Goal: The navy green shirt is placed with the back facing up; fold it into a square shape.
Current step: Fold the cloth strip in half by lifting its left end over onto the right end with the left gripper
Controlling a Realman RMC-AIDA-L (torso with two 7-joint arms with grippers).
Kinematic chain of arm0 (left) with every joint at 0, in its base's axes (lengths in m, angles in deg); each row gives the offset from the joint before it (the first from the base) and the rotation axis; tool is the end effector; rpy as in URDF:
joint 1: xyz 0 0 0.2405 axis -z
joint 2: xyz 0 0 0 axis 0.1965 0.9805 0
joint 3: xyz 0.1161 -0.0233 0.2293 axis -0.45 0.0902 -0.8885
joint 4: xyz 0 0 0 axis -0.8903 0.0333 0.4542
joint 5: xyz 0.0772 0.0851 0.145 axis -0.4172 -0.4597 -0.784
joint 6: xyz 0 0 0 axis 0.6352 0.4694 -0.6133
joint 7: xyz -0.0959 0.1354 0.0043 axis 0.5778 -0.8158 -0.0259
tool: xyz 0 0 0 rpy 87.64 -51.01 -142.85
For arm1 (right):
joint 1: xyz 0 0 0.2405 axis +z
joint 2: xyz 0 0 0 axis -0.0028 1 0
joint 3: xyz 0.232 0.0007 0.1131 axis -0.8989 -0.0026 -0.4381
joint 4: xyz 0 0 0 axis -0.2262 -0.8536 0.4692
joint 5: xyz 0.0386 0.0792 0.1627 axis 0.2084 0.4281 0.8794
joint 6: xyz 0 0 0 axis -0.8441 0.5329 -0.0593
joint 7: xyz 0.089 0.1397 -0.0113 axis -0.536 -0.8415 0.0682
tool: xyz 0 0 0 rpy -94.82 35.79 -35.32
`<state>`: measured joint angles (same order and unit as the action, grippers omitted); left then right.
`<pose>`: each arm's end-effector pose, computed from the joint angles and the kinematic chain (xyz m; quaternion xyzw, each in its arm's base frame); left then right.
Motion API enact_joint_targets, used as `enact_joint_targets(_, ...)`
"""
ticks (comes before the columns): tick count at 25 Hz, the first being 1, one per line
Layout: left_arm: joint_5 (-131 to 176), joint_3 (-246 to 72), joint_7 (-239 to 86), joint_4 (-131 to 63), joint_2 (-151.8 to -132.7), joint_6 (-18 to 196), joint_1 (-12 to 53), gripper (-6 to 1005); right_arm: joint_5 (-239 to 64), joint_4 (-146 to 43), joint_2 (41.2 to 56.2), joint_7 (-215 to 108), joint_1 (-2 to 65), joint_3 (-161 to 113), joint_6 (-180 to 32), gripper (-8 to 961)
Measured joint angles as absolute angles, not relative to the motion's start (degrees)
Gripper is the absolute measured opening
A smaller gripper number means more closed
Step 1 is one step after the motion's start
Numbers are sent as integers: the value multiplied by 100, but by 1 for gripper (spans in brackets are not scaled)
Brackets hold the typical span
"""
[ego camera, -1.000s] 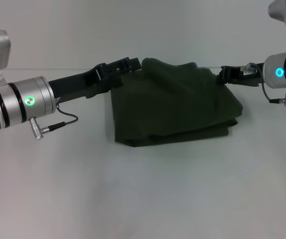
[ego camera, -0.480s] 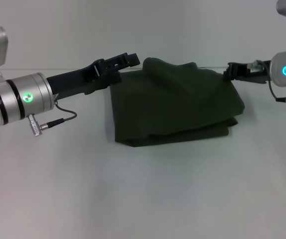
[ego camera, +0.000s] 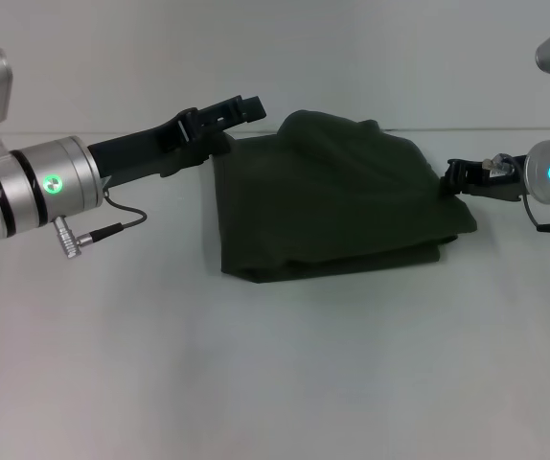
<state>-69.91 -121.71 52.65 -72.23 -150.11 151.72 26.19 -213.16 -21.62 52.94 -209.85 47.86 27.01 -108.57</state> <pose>-0.1910 0.3940 -0.0143 -0.7253 -0.5634 -0.3776 0.1182 0.2423 0.4487 -0.0244 -0.7277 0.5897 0.0893 0.3387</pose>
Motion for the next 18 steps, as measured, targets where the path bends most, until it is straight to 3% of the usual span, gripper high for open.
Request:
enact_joint_targets(5, -6975, -12172, 5250, -7223, -15003, 15171, 2619, 961, -21306, -2266, 5281, -20950, 4822, 2648, -10807, 35)
enact_joint_targets(13, -6862, -12174, 5229, -7222, -15019, 15215, 2580, 957, -21280, -2602, 5168, -20978, 4789, 2486, -10771, 194)
enact_joint_targets(18, -6829, -12177, 5158, -7218, -15025, 15215, 2499, 953, -20629, -1901, 5273, -20650, 4188, 2173, -10952, 321)
